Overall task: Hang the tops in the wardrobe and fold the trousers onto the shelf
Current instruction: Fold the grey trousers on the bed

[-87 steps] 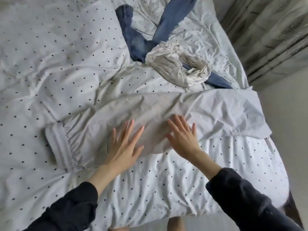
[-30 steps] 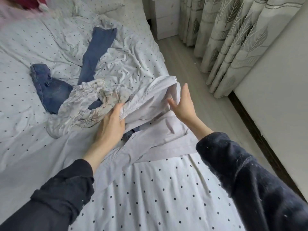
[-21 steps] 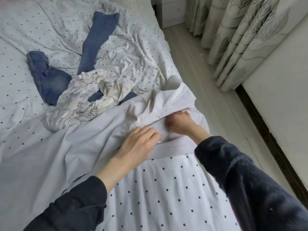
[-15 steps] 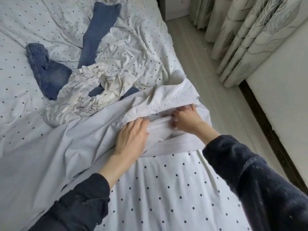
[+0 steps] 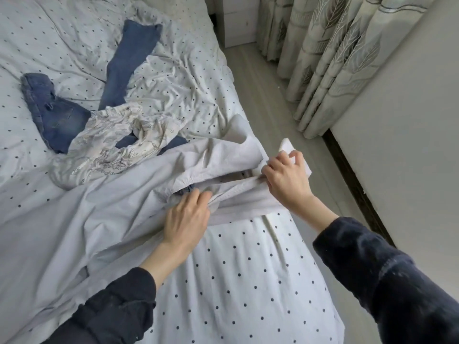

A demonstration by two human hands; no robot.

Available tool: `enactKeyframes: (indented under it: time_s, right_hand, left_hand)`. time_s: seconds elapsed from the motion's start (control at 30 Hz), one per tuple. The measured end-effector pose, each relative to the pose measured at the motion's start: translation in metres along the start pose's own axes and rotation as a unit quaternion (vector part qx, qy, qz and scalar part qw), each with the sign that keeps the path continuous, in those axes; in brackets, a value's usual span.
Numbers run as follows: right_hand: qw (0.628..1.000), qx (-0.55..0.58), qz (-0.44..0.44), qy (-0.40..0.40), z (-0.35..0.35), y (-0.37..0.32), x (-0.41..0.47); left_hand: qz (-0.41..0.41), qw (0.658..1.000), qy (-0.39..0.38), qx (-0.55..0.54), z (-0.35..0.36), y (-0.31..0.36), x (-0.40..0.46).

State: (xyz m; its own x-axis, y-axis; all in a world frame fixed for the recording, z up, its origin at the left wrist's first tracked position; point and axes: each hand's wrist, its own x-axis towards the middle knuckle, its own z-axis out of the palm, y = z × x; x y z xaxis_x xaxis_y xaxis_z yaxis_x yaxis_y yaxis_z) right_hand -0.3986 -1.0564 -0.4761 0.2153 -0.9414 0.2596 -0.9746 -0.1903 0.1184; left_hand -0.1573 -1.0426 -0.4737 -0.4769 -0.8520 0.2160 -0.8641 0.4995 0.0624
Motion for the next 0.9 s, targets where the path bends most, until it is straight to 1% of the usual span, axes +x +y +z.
enactKeyframes:
  time_s: [0.1, 0.17, 0.23, 0.3, 0.37, 0.4, 0.43, 0.47, 0.5, 0.53, 0.57, 0.6, 0.63, 0.7, 0.73, 0.77, 0.8, 0.83, 0.87, 0.9]
  right_hand:
    - [0.994, -0.009, 0.053, 0.095, -0.021, 0.006, 0.012]
    - [0.991, -0.026, 0.063, 0.118, -0.031, 0.007, -0.004]
    - [0.992, -0.036, 0.056, 0.11, -0.03, 0.012, -0.035]
    - [0.996, -0.046, 0.065, 0.042, -0.025, 0.013, -0.074]
    - [0.993, -0.049, 0.077, -0.073, -0.018, 0.007, -0.112]
    - [0.985, -0.037, 0.08, -0.148, -0.017, 0.002, -0.125]
    - [0.966, -0.026, 0.087, -0.24, -0.016, -0.003, -0.138]
    - [0.936, -0.018, 0.097, -0.339, -0.015, -0.009, -0.147]
    - [0.901, -0.007, 0.107, -0.42, -0.013, -0.014, -0.158]
    - [0.875, 0.014, 0.121, -0.469, -0.013, -0.018, -0.163]
    - [0.858, 0.034, 0.136, -0.495, -0.012, -0.02, -0.165]
    - [0.851, 0.049, 0.153, -0.501, -0.012, -0.024, -0.166]
    - [0.853, 0.059, 0.167, -0.492, -0.011, -0.026, -0.163]
    - [0.871, 0.106, 0.194, -0.439, -0.007, -0.027, -0.151]
    - [0.871, 0.164, 0.211, -0.412, -0.005, -0.028, -0.141]
    - [0.857, 0.236, 0.228, -0.397, -0.002, -0.03, -0.132]
    - [0.838, 0.305, 0.24, -0.385, -0.001, -0.033, -0.123]
    - [0.811, 0.358, 0.251, -0.389, 0.005, -0.039, -0.115]
    - [0.782, 0.396, 0.264, -0.403, 0.009, -0.045, -0.109]
    - [0.756, 0.408, 0.269, -0.435, 0.015, -0.05, -0.107]
  left_hand:
    - [-0.019, 0.997, 0.062, -0.03, -0.02, -0.006, 0.003]
    - [-0.006, 0.996, 0.087, -0.033, -0.029, 0.001, -0.008]
    - [0.029, 0.996, 0.076, -0.049, -0.025, 0.016, -0.027]
    - [0.056, 0.995, 0.031, -0.075, -0.013, 0.036, -0.054]
    - [0.088, 0.992, -0.048, -0.076, 0.001, 0.055, -0.083]
    - [0.108, 0.988, -0.092, -0.066, 0.008, 0.059, -0.094]
    - [0.122, 0.982, -0.129, -0.057, 0.013, 0.062, -0.104]
    - [0.135, 0.976, -0.162, -0.052, 0.017, 0.062, -0.111]
    - [0.156, 0.969, -0.185, -0.055, 0.02, 0.063, -0.118]
    - [0.174, 0.964, -0.191, -0.064, 0.021, 0.061, -0.121]
    - [0.184, 0.961, -0.191, -0.078, 0.02, 0.059, -0.124]
    - [0.181, 0.961, -0.187, -0.097, 0.019, 0.056, -0.123]
    - [0.168, 0.963, -0.17, -0.122, 0.018, 0.053, -0.12]
    - [0.136, 0.968, -0.146, -0.149, 0.016, 0.044, -0.103]
    - [0.125, 0.972, -0.143, -0.139, 0.014, 0.039, -0.093]
    - [0.117, 0.974, -0.16, -0.114, 0.013, 0.035, -0.085]
    - [0.107, 0.968, -0.207, -0.087, 0.01, 0.032, -0.078]
    - [0.093, 0.957, -0.266, -0.073, 0.009, 0.029, -0.075]
    - [0.085, 0.942, -0.318, -0.065, 0.012, 0.025, -0.074]
    - [0.09, 0.932, -0.345, -0.07, 0.015, 0.022, -0.076]
